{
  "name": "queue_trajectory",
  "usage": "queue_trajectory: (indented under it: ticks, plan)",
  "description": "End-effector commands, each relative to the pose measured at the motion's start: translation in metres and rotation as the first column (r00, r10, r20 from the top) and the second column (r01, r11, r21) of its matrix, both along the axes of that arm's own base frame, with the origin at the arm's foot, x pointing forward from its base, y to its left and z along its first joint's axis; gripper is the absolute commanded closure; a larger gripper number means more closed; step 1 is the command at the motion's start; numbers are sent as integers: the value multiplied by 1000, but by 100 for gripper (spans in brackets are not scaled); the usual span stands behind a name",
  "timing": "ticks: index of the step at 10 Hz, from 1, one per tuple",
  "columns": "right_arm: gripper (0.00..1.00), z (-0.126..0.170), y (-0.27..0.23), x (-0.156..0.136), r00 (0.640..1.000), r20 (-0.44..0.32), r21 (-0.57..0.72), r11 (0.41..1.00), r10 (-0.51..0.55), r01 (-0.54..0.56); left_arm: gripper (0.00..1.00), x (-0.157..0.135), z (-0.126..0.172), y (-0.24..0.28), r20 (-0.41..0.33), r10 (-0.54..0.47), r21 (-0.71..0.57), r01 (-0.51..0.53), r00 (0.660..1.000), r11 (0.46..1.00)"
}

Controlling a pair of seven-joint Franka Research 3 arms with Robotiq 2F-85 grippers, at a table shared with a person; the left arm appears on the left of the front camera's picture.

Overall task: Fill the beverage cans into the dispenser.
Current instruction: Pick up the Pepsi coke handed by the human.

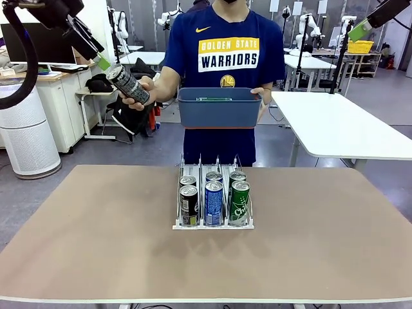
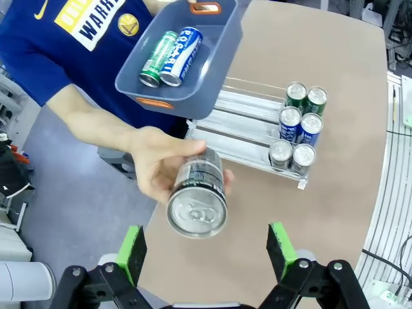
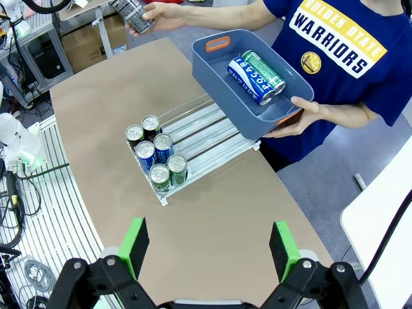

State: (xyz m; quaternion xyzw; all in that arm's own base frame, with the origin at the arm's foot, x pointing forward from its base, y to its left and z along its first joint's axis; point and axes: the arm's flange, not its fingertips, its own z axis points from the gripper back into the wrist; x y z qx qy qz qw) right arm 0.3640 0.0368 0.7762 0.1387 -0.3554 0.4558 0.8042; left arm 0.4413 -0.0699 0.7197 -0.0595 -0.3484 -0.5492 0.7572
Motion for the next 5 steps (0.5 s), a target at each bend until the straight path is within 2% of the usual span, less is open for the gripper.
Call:
queue_trajectory:
  ticks: [1,2,3,5]
  plan:
    - [0,0,0,0,1000,0,0,1000,-1,1,0,3,-13,4,69,-24,-32,26,997,999]
    - [0,0,0,0,1000,0,0,1000,-1,1,0,8,-17,2,61,-18,-49,21,998,999]
    - [0,0,0,0,1000,0,0,1000,-1,1,0,2,0,1,23,4,-9,-4,1000,1000]
    - [0,0,0,0,1000,0,0,1000,-1,1,0,2,0,1,23,4,-9,-4,1000,1000]
